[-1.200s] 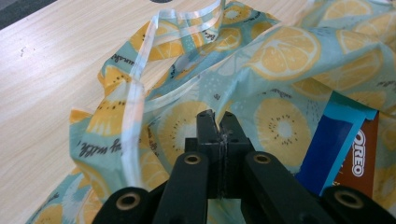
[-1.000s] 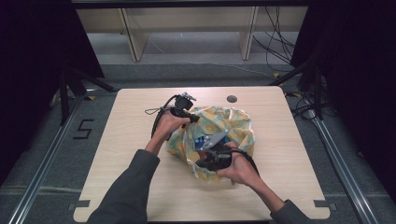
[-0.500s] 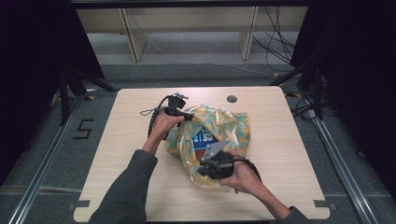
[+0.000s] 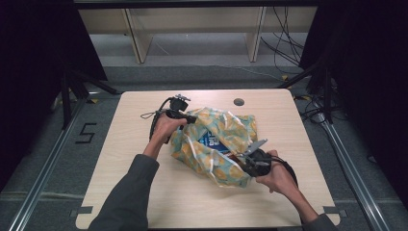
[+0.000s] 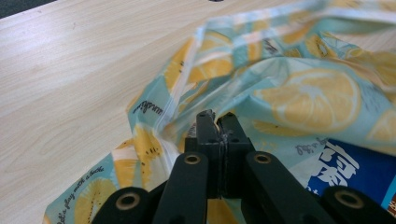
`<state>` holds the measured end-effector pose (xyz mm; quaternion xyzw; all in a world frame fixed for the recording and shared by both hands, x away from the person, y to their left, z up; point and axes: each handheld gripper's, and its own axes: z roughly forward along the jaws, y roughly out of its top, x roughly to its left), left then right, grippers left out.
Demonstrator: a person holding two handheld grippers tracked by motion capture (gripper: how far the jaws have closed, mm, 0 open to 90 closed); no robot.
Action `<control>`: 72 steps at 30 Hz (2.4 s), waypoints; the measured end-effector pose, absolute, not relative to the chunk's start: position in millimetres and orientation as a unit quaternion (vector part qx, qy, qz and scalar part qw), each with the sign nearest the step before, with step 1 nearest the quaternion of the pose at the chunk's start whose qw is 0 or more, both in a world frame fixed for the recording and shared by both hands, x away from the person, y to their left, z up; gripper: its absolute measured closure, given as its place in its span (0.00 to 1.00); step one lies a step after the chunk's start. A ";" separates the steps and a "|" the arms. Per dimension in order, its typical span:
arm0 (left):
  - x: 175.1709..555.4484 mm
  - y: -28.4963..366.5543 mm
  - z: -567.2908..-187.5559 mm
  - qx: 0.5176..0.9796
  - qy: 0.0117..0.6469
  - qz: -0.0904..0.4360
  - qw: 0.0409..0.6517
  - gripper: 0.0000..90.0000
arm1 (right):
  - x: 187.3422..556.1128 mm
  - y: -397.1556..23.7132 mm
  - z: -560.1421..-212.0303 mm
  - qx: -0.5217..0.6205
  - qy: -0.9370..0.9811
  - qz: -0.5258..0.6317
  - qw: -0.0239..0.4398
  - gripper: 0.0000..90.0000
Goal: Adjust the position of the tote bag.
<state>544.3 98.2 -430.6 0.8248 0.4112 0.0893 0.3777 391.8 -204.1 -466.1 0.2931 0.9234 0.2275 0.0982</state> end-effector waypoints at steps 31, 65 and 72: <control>409.2 83.8 -440.1 0.929 0.221 0.068 0.288 0.89 | 463.9 -157.3 -430.1 0.286 0.893 0.256 0.236 1.00; 491.0 8.0 -428.8 0.907 0.267 0.159 0.284 0.85 | 461.7 -196.3 -401.4 0.346 0.848 0.362 0.174 0.81; 517.3 18.9 -422.2 0.892 0.295 0.153 0.306 0.96 | 434.4 -165.8 -425.3 0.285 0.899 0.302 0.142 0.87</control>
